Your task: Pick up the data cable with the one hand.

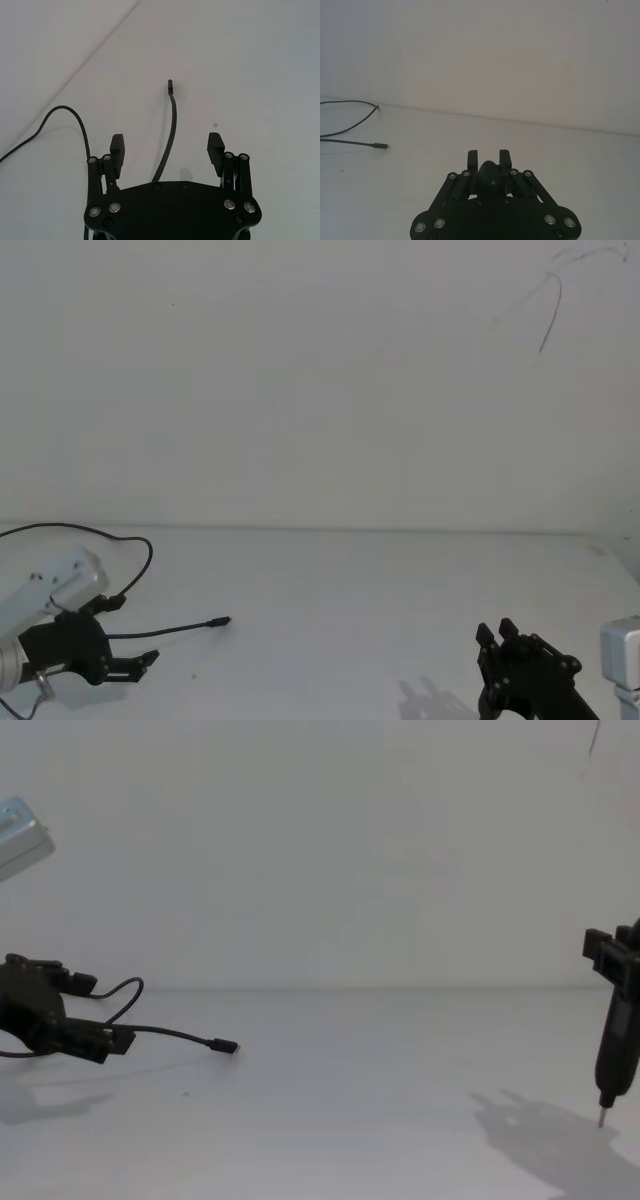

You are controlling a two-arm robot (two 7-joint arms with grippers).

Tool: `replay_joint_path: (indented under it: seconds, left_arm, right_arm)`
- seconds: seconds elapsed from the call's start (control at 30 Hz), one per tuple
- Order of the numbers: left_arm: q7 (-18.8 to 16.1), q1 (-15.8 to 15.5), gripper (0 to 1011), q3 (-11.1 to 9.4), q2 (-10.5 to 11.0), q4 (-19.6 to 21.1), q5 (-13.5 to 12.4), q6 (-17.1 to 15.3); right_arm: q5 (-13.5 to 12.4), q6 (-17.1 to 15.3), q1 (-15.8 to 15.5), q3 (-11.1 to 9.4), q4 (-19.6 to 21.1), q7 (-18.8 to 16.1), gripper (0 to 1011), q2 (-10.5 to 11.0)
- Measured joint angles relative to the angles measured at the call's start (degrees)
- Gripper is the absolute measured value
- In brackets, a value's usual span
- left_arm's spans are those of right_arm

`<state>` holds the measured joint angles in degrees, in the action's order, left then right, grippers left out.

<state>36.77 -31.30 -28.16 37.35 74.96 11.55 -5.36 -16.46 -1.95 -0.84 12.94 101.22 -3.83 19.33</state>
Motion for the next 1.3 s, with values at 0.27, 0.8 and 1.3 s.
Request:
replay_joint_path:
  seconds: [0.27,0.8,1.3]
  left_arm:
    - [3.12,-2.98,1000,-1.69,-0.71,-3.48,-1.07,0.14]
    - [6.14,-6.88,629,-4.07,-2.6,-8.84,-2.47,1.16]
    - [6.83,-7.8,152,-4.62,-3.07,-10.09,-2.75,1.57]
  right_arm:
    - [0.0,0.0,0.0,0.0,0.0,0.0,251,0.0]
    - [0.0,0.0,0.0,0.0,0.0,0.0,251,0.0]
    - [0.0,0.0,0.0,0.0,0.0,0.0,251,0.0]
